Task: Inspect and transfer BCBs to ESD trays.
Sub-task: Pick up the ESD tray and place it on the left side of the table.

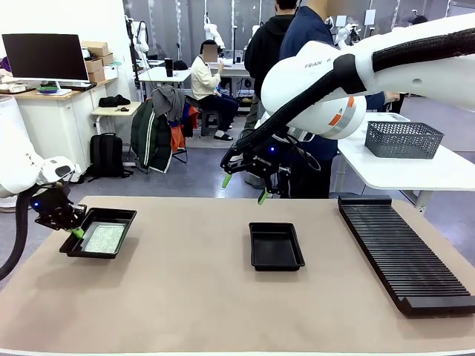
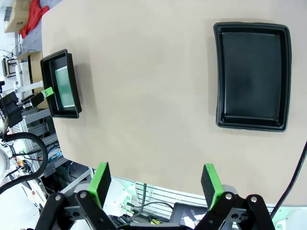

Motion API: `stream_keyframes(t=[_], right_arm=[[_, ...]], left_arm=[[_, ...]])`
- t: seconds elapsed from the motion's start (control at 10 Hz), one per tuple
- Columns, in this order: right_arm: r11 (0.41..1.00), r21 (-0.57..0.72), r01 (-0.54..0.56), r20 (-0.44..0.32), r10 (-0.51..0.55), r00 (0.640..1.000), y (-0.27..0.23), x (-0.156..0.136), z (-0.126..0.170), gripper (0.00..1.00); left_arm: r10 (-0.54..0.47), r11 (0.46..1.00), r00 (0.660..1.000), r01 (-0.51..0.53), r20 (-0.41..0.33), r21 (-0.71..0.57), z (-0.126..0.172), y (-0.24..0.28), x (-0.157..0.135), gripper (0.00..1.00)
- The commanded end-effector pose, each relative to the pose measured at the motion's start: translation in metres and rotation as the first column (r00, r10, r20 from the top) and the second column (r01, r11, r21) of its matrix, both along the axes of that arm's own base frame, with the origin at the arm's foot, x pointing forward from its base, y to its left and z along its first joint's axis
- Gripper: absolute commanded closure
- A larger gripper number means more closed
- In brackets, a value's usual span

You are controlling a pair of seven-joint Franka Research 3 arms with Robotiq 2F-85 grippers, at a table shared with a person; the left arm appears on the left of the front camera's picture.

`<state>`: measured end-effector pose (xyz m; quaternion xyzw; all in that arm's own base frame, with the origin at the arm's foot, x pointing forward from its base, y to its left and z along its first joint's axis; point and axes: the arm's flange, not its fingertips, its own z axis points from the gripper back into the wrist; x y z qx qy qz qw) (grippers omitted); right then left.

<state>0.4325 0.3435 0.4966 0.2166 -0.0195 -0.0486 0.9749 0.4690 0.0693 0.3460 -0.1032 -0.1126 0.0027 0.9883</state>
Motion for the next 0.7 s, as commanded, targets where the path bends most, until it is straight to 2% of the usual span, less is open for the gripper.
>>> stream_keyframes(t=[0.0, 0.6], right_arm=[[1.000, -0.017, -0.004, 0.005, 0.004, 1.000, 0.000, 0.001, 0.000, 0.00], [1.000, -0.017, -0.004, 0.005, 0.004, 1.000, 0.000, 0.001, 0.000, 0.00]], left_arm=[[-0.006, 1.000, 1.000, 0.006, 0.003, 0.023, -0.004, 0.007, -0.004, 1.00], [0.021, 0.997, 1.000, -0.020, -0.013, 0.081, -0.022, 0.011, -0.013, 1.00]])
